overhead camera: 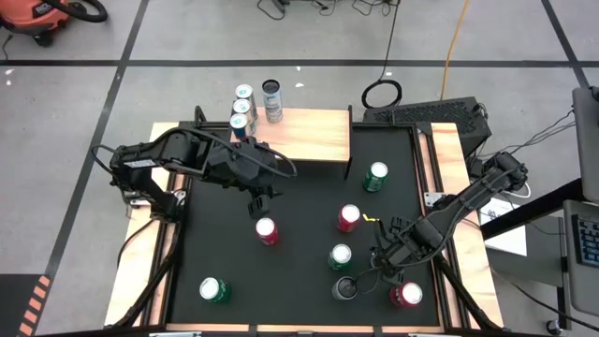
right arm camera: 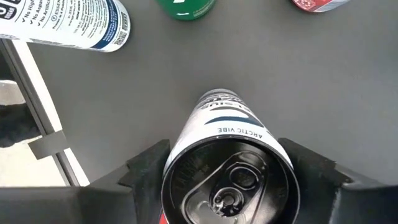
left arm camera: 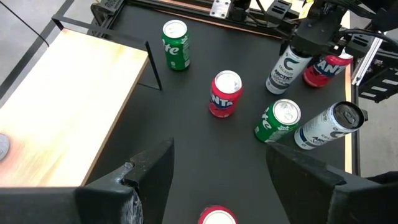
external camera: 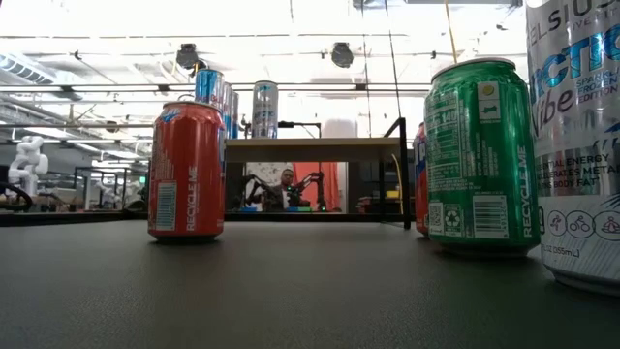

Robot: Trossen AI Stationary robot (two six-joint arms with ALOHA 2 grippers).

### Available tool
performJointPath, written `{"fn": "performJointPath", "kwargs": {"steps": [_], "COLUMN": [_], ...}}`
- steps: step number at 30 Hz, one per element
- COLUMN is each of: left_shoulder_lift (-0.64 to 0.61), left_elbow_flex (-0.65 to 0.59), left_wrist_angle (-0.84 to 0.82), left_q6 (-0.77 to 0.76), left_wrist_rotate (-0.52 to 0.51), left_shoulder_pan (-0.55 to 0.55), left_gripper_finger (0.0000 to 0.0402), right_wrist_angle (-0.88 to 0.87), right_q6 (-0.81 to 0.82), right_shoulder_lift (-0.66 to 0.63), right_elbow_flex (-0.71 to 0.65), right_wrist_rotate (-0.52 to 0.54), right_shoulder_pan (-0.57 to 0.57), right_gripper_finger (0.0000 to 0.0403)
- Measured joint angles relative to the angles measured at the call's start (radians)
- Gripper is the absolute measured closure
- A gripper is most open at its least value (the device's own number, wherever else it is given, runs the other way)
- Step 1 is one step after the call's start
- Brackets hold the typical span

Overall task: Place canned beverage on shelf
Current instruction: Put the top white-blue soda can on the shelf

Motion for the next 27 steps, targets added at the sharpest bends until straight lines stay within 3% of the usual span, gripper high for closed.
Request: {"fn": "performJointPath", "kwargs": {"steps": [27], "left_shoulder_lift": [0.000], "left_elbow_flex": [0.000], "left_wrist_angle": [0.000], "left_q6": [0.025], "left_wrist_rotate": [0.017], "left_shoulder_pan": [0.002], "left_gripper_finger": [0.0148], "right_wrist_angle": [-0.022], "right_q6": [-0.070], "right_shoulder_lift": [0.003], "right_elbow_flex": [0.084], "right_wrist_rotate": [-0.033], "right_shoulder_pan": [0.001], "right_gripper_finger": [0.0158]}}
